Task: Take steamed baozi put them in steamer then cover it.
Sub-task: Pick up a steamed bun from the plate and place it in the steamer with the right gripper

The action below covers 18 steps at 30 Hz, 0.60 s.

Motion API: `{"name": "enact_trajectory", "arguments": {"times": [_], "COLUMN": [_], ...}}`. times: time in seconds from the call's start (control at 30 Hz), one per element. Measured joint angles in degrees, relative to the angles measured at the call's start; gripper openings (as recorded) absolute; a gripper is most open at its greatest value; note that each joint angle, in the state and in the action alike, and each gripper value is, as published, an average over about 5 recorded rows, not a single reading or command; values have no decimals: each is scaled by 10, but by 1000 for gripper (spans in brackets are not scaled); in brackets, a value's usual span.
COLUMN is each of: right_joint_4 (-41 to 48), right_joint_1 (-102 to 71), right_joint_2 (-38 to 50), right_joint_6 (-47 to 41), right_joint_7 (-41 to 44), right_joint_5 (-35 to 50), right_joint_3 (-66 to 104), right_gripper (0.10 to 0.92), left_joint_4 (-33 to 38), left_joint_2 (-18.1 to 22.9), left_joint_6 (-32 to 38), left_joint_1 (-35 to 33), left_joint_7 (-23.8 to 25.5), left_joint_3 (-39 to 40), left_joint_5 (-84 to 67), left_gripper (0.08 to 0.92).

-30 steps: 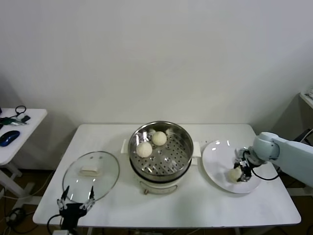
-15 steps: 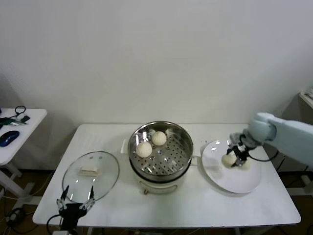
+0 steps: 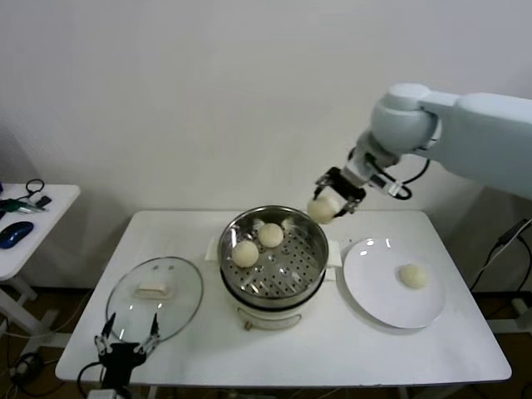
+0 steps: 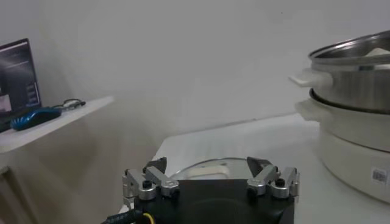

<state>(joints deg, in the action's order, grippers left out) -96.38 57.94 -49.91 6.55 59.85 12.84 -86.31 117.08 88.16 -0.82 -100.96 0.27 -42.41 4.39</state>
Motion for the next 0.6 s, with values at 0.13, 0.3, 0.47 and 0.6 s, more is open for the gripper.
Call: {"name": "enact_trajectory", "arguments": {"times": [0.13,0.3,0.47,0.6], "right_joint_4": [-38,-57,-57,-48], "right_joint_1": [-10,-46,-92,-130], "right_joint_2": [-32,-66,-89,-102], "right_joint_6": [17,29,33,35], "right_joint_7": [-11,-27,-44,-57], "right_joint_5": [-33,-86,-142,-184], "right_joint_3": [0,-1,-2,0], "right_gripper": [611,611,611,611], "left_joint_4": [-3,-4,-9,-12], "left_joint_2": [-1,0,0,0], "left_joint_6": [1,1,2,3], "left_joint_1": [0,1,2,2], "left_joint_7": [-1,-1,-2,-3], "left_joint_3": [0,0,-2,-3], "left_joint_5": [-1,-1,-1,0], "left_gripper": [823,823,823,823]}}
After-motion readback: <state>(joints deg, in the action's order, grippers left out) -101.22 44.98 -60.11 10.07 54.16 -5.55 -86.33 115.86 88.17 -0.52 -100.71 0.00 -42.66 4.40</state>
